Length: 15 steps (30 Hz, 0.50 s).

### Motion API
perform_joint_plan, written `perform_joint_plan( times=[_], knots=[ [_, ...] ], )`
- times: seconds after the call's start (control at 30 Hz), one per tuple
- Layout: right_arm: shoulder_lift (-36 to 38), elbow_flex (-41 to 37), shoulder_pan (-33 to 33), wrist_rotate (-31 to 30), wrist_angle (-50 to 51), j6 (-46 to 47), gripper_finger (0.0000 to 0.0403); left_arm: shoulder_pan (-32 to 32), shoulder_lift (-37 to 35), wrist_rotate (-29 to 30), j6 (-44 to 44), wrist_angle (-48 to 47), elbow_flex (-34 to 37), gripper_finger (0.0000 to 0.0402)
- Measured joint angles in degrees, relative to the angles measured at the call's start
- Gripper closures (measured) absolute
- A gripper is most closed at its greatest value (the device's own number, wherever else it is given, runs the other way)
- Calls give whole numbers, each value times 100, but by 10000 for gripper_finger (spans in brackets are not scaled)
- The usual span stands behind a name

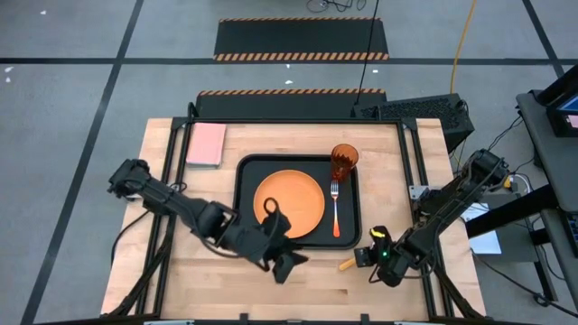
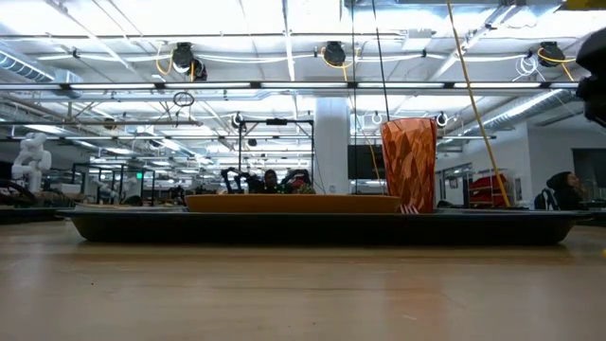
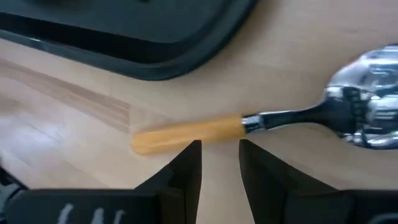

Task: Pick and place plate/cup/fork/spoon on tray
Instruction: Put the light orange spoon on the black tray to the right of the orange fork

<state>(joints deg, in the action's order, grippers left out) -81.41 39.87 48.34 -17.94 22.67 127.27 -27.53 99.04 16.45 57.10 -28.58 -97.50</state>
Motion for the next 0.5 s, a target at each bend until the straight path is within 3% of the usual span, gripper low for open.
perform_joint_plan(
  times=[0.3, 0.5],
  knots=[
    [0, -17, -37, 578, 353, 69, 303, 33, 2, -465, -668, -1, -60, 190],
    [0, -19, -252, 620, 345, 107, 303, 35, -5, -820, -809, 9, -60, 190]
  ],
)
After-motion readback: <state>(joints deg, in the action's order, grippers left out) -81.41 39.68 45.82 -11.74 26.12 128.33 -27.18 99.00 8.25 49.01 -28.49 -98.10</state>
